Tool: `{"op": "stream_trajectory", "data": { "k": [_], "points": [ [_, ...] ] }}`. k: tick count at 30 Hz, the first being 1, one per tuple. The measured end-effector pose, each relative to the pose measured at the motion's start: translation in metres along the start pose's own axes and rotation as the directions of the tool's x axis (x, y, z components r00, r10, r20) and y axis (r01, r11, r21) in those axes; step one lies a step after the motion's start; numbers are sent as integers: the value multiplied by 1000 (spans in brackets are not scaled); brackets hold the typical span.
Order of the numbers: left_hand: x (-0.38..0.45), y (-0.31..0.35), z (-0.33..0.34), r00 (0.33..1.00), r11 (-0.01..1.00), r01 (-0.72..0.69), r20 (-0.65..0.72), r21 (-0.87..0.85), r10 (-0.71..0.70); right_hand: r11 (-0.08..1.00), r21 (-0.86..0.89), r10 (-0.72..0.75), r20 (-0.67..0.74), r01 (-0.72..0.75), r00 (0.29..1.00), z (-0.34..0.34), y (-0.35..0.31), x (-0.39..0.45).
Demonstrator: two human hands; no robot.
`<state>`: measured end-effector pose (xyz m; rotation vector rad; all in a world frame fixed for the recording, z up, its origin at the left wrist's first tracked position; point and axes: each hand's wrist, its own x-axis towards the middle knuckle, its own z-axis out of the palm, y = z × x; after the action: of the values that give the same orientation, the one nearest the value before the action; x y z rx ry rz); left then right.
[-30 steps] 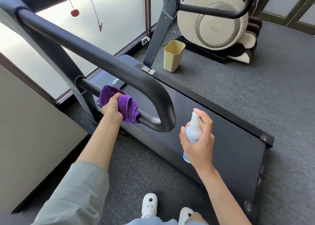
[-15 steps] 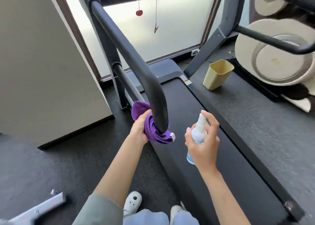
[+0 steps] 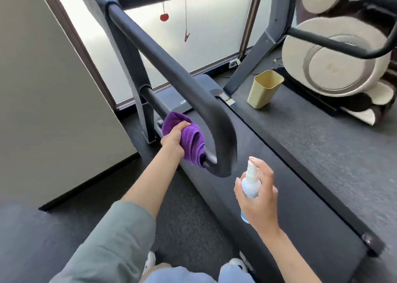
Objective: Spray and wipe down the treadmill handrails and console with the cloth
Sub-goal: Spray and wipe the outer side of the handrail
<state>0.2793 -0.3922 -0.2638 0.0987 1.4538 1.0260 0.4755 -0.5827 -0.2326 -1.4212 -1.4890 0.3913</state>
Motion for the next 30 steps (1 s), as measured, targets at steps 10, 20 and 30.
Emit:
{"op": "stream_trajectory", "data": {
  "k": [10, 20, 30],
  "points": [
    [20, 71, 0, 997, 977, 33, 66, 212, -48, 963, -30, 228, -433, -267, 872, 103, -87, -68],
    [2, 74, -2, 995, 992, 73, 60, 99, -79, 957, -88, 207, -455, -275, 866, 150, -117, -25],
    [101, 123, -11, 1000, 993, 26, 5, 119, -27, 947, -109, 195, -551, -302, 812, 170, -117, 7]
  ]
}}
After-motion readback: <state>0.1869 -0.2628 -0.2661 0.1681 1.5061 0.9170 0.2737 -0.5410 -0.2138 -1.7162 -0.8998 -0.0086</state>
